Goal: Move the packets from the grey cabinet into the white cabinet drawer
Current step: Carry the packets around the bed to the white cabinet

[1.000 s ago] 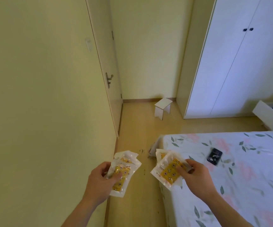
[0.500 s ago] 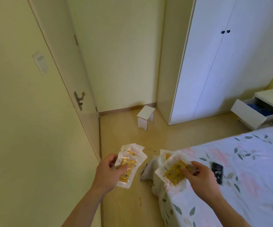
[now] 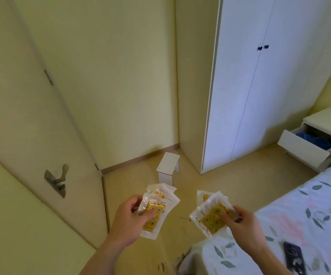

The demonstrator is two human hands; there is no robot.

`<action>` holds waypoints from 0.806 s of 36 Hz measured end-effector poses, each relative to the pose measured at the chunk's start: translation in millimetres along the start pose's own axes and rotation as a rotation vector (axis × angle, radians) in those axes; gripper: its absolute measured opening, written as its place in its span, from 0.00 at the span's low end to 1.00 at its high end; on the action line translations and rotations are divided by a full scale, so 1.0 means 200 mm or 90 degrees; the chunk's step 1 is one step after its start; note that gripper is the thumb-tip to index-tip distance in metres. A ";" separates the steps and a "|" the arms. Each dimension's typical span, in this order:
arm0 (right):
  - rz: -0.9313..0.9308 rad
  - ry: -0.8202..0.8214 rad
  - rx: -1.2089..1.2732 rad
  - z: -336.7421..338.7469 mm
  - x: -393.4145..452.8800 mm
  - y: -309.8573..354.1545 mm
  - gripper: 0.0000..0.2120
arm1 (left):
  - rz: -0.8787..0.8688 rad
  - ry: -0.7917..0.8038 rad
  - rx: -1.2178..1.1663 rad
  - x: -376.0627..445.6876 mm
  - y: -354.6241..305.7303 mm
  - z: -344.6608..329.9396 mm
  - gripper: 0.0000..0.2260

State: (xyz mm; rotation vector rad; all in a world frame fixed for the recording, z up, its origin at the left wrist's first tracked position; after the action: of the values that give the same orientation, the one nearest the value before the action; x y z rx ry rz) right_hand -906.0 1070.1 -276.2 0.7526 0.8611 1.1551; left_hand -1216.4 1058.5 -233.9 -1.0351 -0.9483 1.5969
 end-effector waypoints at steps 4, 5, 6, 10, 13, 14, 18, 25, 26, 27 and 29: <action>0.000 0.026 -0.005 -0.10 0.33 0.20 0.07 | 0.011 -0.011 -0.020 0.34 -0.05 0.09 0.09; 0.006 0.028 0.001 -0.12 0.40 0.25 0.07 | 0.016 -0.012 -0.026 0.42 -0.06 0.11 0.09; 0.014 0.027 0.006 -0.14 0.47 0.30 0.08 | 0.015 -0.008 -0.030 0.50 -0.07 0.12 0.09; 0.020 -0.001 0.033 -0.19 0.75 0.44 0.09 | 0.013 0.032 -0.022 0.85 -0.10 0.13 0.09; 0.007 -0.036 0.031 -0.23 0.93 0.52 0.10 | 0.001 0.067 -0.011 1.15 -0.14 0.13 0.09; 0.002 -0.056 0.034 -0.25 0.99 0.53 0.10 | -0.005 0.082 -0.007 1.25 -0.15 0.12 0.09; -0.029 -0.148 0.038 -0.29 1.19 0.57 0.11 | -0.030 0.173 0.003 1.64 -0.24 0.05 0.09; -0.109 -0.281 0.060 -0.24 1.39 0.55 0.13 | -0.067 0.338 0.061 2.13 -0.42 -0.26 0.07; -0.120 -0.303 0.063 -0.22 1.41 0.53 0.13 | -0.076 0.364 0.067 2.18 -0.45 -0.32 0.07; -0.132 -0.324 0.073 -0.19 1.43 0.51 0.12 | -0.085 0.387 0.071 2.23 -0.48 -0.38 0.08; -0.157 -0.362 0.097 -0.12 1.48 0.47 0.08 | -0.101 0.421 0.080 2.33 -0.54 -0.52 0.09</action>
State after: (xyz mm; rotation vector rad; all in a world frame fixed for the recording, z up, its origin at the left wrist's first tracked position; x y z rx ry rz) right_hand -919.3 1380.3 -261.4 1.0053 0.5422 0.6103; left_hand -1162.6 1545.2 -252.4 -1.2499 -0.4561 1.0547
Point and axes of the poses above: each hand's wrist, its own x-axis towards the middle knuckle, its own z-axis out of the back of the hand, y = z × x, the point moved 1 cm from there along x, towards the middle knuckle
